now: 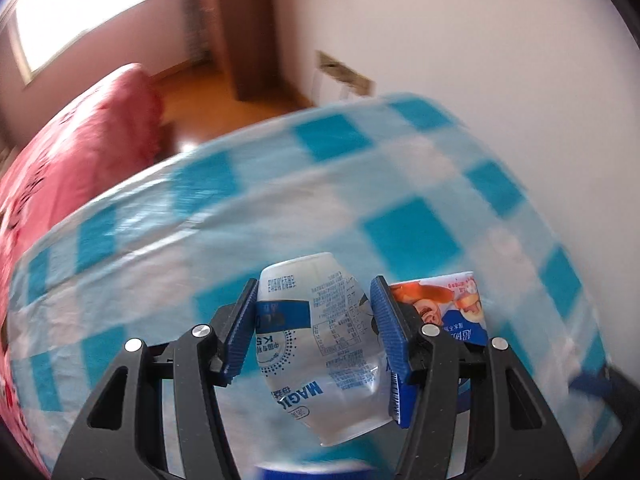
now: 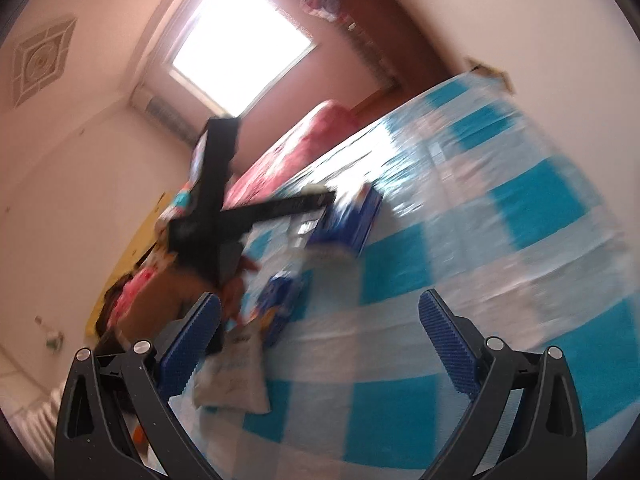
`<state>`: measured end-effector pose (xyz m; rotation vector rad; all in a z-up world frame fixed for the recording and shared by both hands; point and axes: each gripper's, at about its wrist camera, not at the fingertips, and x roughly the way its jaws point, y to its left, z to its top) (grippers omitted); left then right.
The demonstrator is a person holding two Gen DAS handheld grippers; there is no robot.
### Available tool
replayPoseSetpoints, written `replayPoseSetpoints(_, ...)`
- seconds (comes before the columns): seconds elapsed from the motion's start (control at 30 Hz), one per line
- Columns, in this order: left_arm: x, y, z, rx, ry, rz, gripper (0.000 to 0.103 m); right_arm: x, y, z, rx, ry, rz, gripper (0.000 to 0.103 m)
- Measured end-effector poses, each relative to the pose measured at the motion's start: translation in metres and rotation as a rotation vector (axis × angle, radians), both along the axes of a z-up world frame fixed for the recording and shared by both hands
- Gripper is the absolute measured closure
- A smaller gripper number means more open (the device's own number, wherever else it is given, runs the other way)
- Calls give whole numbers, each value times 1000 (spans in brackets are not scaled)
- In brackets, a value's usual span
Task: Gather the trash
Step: 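Lift the yogurt cup with left tool while right tool grasps the blue Vinda tissue pack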
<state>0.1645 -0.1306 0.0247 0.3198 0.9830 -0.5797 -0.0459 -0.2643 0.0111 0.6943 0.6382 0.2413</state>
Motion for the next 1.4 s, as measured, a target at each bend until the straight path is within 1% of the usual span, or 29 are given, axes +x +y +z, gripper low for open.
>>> replayPoseSetpoints(0.13,-31,-12,-1,-31,42,-79,46,-5,-19,-4,9,30,-73,5)
replayPoseSetpoints(0.27,-51,-12,-2,-72,94,-84,46,-5,-24,-8,-8,74,-97,5)
replayPoseSetpoints(0.37,-61,-1,-2,-109,120,-17,46,-3,-19,-11,-37,106,-85,5)
replayPoseSetpoints(0.5,-69,18,-2,-174,138,80,46,1,-9,-11,-78,114,-57,5)
replayPoseSetpoints(0.63,-73,47,7,-242,132,168,46,5,0,-11,-114,122,-47,7)
replayPoseSetpoints(0.67,-75,53,9,-253,128,182,46,7,2,-11,-122,123,-46,8)
replayPoseSetpoints(0.7,-78,61,13,-262,122,197,46,9,5,-10,-135,125,-43,13)
replayPoseSetpoints(0.77,-85,73,19,-276,116,209,46,11,10,-10,-152,135,-39,22)
replayPoseSetpoints(0.8,-89,80,21,-295,119,216,46,13,13,-10,-177,138,-41,22)
replayPoseSetpoints(0.93,-106,101,29,-321,112,233,46,25,26,-9,-272,150,-41,22)
replayPoseSetpoints(1.13,-124,117,32,-364,123,222,46,39,43,-10,-404,179,-38,22)
replayPoseSetpoints(1.17,-127,117,32,-366,120,214,46,41,44,-9,-423,185,-39,24)
replayPoseSetpoints(1.2,-129,116,31,-367,118,210,46,44,43,-10,-438,191,-45,28)
replayPoseSetpoints(1.4,-145,122,33,-379,104,209,46,46,40,-11,-450,193,-40,36)
